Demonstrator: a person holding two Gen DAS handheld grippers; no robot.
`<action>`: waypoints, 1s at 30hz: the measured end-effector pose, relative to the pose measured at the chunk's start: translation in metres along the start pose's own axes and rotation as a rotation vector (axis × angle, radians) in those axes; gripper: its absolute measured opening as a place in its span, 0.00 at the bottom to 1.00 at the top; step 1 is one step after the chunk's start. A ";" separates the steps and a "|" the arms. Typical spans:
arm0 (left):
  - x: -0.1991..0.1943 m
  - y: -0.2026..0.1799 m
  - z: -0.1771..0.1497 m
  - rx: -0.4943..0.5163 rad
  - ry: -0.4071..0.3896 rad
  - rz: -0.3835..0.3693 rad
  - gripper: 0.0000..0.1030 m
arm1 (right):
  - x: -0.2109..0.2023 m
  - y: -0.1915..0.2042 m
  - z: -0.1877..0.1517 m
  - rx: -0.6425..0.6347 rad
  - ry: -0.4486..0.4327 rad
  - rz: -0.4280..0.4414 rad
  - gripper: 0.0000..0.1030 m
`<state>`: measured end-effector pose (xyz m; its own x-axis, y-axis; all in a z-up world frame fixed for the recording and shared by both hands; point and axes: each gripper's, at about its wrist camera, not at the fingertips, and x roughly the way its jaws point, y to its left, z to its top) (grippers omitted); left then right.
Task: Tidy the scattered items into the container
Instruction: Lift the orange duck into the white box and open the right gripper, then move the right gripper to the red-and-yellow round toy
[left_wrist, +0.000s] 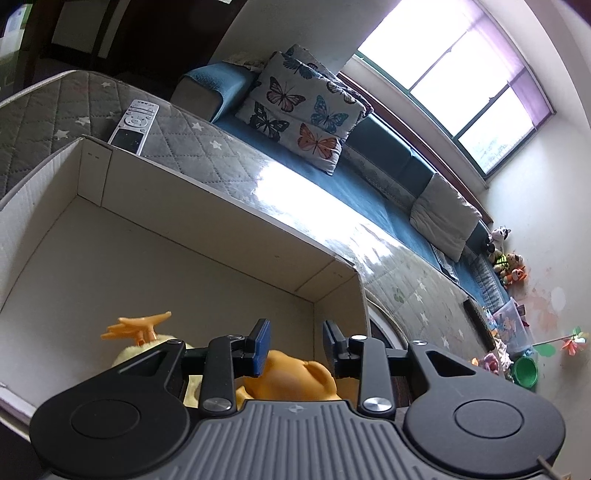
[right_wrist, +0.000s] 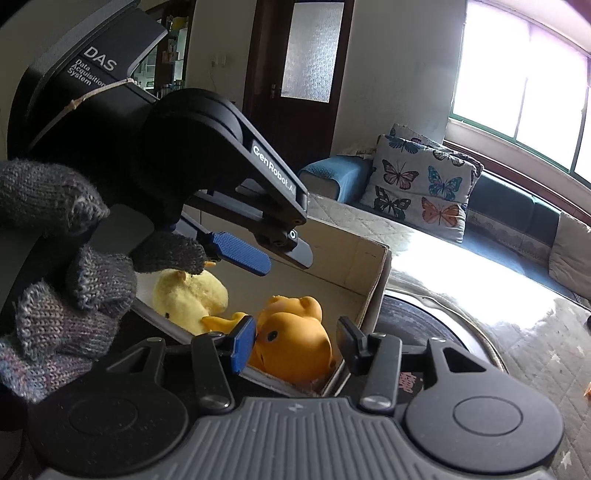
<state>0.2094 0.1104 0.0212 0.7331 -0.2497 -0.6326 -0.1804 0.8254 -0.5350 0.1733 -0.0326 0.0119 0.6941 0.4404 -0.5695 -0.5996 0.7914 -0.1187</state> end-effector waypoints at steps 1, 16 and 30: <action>-0.002 -0.001 -0.002 0.004 0.000 0.001 0.33 | -0.003 0.000 -0.001 -0.001 -0.002 -0.001 0.48; -0.031 -0.017 -0.034 0.056 0.018 -0.002 0.34 | -0.043 -0.002 -0.018 0.020 -0.032 -0.037 0.60; -0.052 -0.030 -0.064 0.107 0.014 -0.008 0.34 | -0.066 -0.005 -0.040 0.032 -0.035 -0.047 0.73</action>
<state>0.1341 0.0666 0.0342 0.7249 -0.2625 -0.6369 -0.1035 0.8725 -0.4775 0.1144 -0.0826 0.0181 0.7349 0.4163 -0.5354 -0.5531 0.8247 -0.1179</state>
